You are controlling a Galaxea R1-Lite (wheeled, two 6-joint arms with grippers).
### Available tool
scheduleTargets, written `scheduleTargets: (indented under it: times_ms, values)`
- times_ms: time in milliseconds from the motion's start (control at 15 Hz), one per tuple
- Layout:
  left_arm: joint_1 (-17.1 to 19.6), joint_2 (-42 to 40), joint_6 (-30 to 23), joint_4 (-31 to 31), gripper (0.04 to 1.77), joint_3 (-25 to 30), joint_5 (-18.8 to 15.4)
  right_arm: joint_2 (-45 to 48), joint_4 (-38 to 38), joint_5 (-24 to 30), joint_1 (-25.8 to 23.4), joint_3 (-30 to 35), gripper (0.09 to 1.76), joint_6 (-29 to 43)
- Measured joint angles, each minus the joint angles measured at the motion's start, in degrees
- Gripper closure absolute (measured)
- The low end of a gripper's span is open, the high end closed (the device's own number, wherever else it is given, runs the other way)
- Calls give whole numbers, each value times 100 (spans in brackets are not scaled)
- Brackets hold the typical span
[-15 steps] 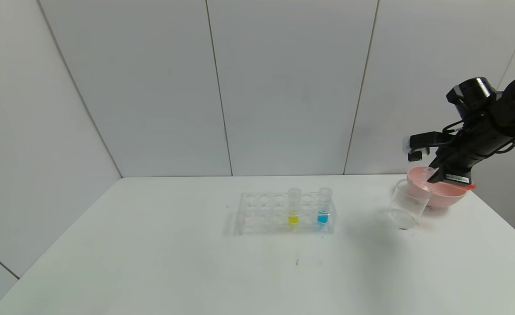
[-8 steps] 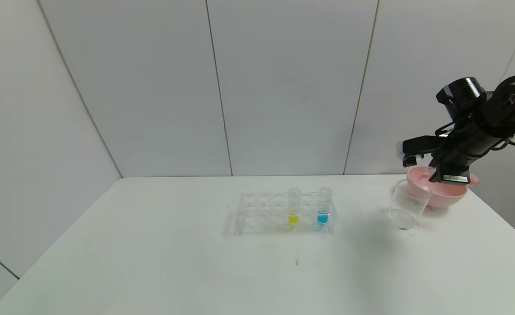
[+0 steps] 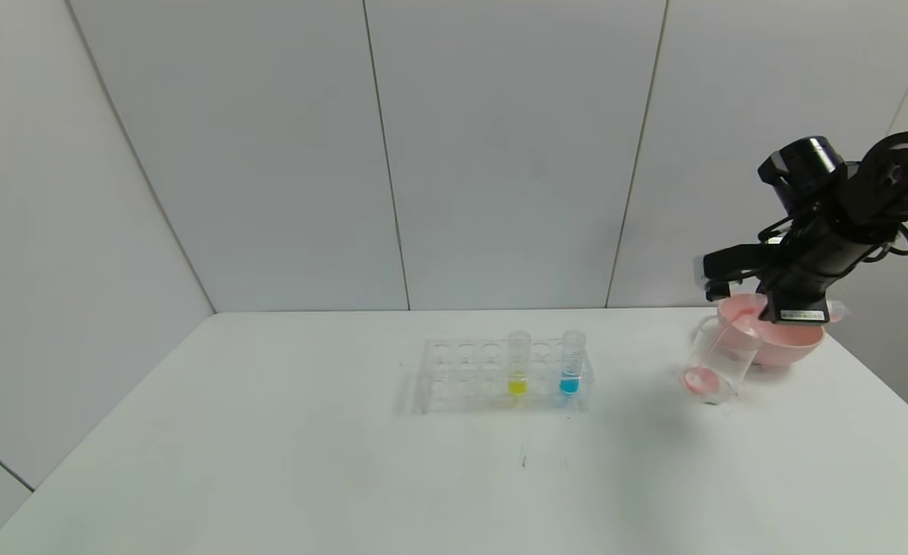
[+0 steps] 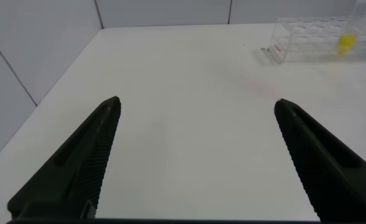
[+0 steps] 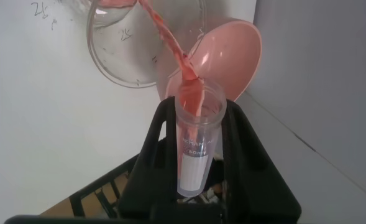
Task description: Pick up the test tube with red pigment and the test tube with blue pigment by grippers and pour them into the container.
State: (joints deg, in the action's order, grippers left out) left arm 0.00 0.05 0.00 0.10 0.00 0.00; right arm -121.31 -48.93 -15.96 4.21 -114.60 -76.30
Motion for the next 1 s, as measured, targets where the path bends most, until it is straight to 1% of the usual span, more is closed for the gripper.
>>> scheduleTargets:
  times_ms: [133, 333, 600, 800, 1000]
  values:
    - [0, 0, 0, 0, 5, 0, 0, 0, -20, -111, 41, 0, 136, -50]
    - [0, 0, 0, -2, 5, 0, 0, 0, -77, -500, 105, 0, 136, -171]
    - [0, 0, 0, 0, 5, 0, 0, -46, -72, -602, 172, 0, 136, -195]
    - [0, 0, 0, -2, 5, 0, 0, -63, -52, -908, 232, 0, 136, -291]
    - [0, 0, 0, -2, 5, 0, 0, -68, -39, -935, 268, 0, 136, -313]
